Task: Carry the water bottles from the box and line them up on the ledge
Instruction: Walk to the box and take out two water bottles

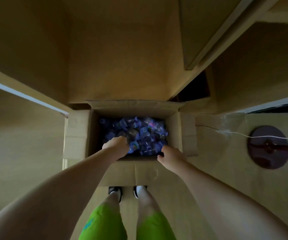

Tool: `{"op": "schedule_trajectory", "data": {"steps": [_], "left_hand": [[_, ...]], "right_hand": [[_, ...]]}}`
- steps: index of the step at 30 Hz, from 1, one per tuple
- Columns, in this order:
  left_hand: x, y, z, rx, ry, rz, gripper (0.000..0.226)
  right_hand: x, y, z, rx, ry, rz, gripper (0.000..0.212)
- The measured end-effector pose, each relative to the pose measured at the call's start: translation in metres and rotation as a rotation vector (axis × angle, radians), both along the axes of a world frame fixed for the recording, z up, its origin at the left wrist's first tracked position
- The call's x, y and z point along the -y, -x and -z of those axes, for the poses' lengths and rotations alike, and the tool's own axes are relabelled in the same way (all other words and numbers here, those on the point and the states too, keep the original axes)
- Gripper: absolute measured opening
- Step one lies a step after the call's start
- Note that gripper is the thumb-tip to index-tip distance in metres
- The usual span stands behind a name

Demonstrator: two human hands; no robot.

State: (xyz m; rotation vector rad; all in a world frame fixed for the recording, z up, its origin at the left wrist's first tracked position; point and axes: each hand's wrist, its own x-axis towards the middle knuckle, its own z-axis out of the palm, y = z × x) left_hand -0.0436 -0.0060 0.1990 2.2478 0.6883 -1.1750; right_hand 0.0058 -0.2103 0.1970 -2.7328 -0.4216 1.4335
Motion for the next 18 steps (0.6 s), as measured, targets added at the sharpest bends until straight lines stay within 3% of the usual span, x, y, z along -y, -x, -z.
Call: {"op": "schedule_trajectory", "data": {"steps": [7, 12, 18], "left_hand": [[0.017, 0.004, 0.134, -0.006, -0.04, -0.002, 0.03], [0.024, 0.004, 0.225, 0.064, -0.029, -0.045, 0.031], [0.023, 0.007, 0.296, 0.005, 0.013, -0.086, 0.033]], "right_hand": [[-0.008, -0.014, 0.142, -0.025, -0.048, -0.04, 0.026], [-0.02, -0.028, 0.247, -0.07, -0.071, 0.058, 0.042], [-0.014, -0.024, 0.341, -0.123, -0.024, 0.254, 0.064]]}}
